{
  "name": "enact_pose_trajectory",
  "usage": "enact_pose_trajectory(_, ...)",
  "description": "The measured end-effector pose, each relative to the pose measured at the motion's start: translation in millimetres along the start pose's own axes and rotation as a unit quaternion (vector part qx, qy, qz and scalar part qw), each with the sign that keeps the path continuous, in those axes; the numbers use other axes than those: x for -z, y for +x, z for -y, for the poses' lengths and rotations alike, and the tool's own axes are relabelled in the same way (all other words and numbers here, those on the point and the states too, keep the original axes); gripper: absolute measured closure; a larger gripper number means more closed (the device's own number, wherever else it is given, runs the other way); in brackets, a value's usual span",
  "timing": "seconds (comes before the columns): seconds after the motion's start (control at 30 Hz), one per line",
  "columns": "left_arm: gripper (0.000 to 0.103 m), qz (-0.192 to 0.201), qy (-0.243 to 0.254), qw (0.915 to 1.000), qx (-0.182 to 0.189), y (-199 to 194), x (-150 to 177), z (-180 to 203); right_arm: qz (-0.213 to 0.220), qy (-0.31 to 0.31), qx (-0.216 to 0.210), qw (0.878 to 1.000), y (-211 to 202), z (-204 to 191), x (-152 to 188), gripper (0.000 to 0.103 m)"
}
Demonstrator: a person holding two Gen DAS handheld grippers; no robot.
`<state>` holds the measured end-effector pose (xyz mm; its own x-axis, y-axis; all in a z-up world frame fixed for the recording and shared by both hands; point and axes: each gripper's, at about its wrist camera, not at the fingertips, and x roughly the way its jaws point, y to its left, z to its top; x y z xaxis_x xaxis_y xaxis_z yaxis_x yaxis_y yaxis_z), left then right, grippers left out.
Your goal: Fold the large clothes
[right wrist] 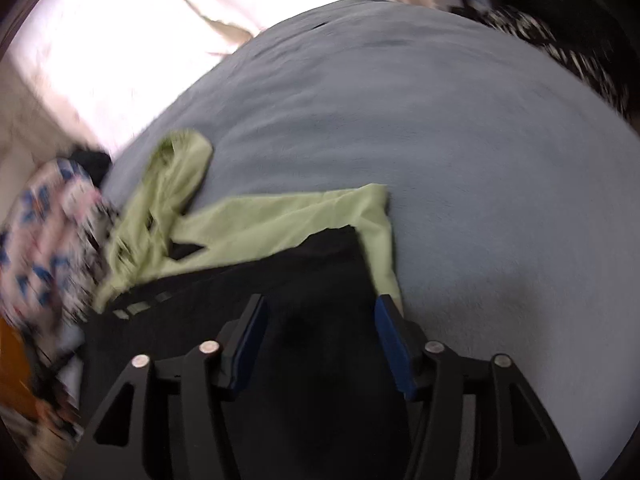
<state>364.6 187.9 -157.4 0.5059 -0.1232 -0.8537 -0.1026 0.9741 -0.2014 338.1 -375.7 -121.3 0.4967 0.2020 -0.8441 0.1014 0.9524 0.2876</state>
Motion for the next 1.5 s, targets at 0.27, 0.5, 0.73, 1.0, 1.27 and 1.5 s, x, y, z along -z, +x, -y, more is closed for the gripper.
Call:
enact_pose_trajectory(0.27,0.097,0.035,0.062,0.9943,-0.079,0.6,4.7,36.3,0.035,-0.090,0.093,0.991,2.5,-24.6,17.4,0.090)
enact_pose_trajectory(0.5,0.097,0.159,0.050,0.9822,-0.086,-68.2,17.3,37.4,0.163,-0.122,0.112,0.973,-57.6,-54.8,21.4,0.094)
enact_pose_trajectory(0.73,0.096,0.149,0.036,0.9785,-0.138,-33.0,-15.7,35.3,0.166,-0.092,0.183,0.965,-14.7,-63.2,-26.5,0.095)
enact_pose_trajectory(1.0,0.080,0.059,0.018,0.9839,-0.168,27.9,-19.4,21.9,0.071,-0.013,0.213,0.974,43.2,-13.6,-34.2,0.097)
enact_pose_trajectory(1.27,0.048,0.142,-0.047,0.9799,-0.132,-60.1,-7.1,22.8,0.127,0.006,0.092,0.988,-22.0,-59.7,-17.8,0.088)
enact_pose_trajectory(1.5,0.048,0.131,-0.055,0.9870,-0.075,-81.1,55.1,79.0,0.066,-0.126,-0.044,0.989,-4.7,-207.0,52.1,0.073)
